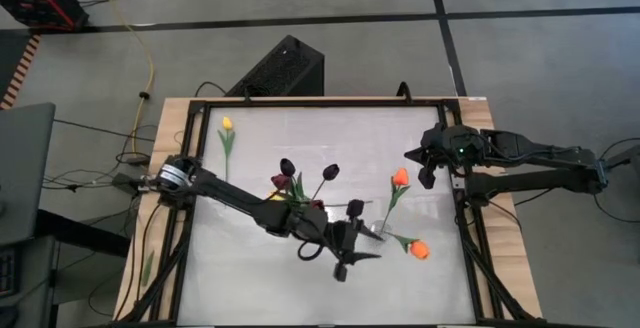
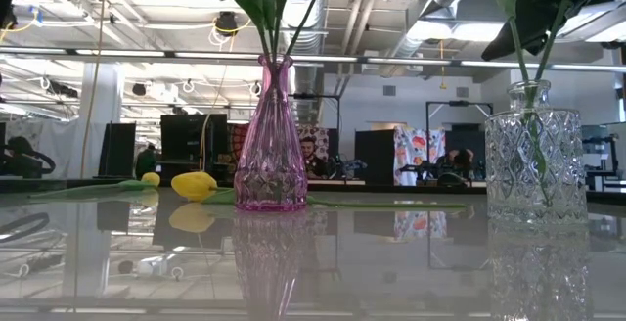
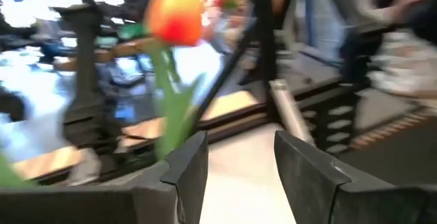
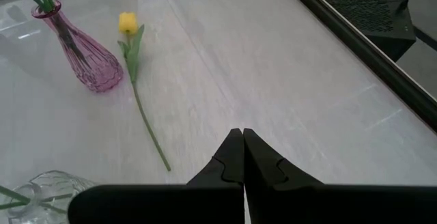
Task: Sort flowers into vase by color
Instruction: Put the left yellow flower into the transparent vase
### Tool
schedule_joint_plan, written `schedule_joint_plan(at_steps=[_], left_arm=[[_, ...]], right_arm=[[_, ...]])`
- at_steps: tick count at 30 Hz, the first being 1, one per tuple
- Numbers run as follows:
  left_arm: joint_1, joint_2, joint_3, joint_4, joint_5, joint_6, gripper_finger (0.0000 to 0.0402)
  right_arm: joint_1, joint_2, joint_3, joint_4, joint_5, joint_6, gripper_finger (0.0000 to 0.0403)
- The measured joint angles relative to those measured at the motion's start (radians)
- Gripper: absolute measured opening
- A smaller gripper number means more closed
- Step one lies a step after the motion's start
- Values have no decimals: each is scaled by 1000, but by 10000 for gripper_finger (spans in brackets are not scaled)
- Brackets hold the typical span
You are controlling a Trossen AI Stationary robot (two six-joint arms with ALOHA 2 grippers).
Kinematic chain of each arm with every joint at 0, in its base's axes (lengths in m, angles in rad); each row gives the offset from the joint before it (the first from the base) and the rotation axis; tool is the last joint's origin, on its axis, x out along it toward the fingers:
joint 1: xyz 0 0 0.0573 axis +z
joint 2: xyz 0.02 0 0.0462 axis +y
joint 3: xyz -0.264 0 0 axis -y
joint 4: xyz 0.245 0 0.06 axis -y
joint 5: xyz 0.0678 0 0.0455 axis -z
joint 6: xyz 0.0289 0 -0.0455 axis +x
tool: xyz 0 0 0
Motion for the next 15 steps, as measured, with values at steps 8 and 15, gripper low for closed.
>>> schedule_joint_plan(at_steps=[8,15], left_arm=[[-56,-123,0,-280,348,-132,157],[-112,-245,1,-759,444,-302,157]], right_arm=[[0,0,0,0,0,1,21],[0,0,0,0,0,3,21]])
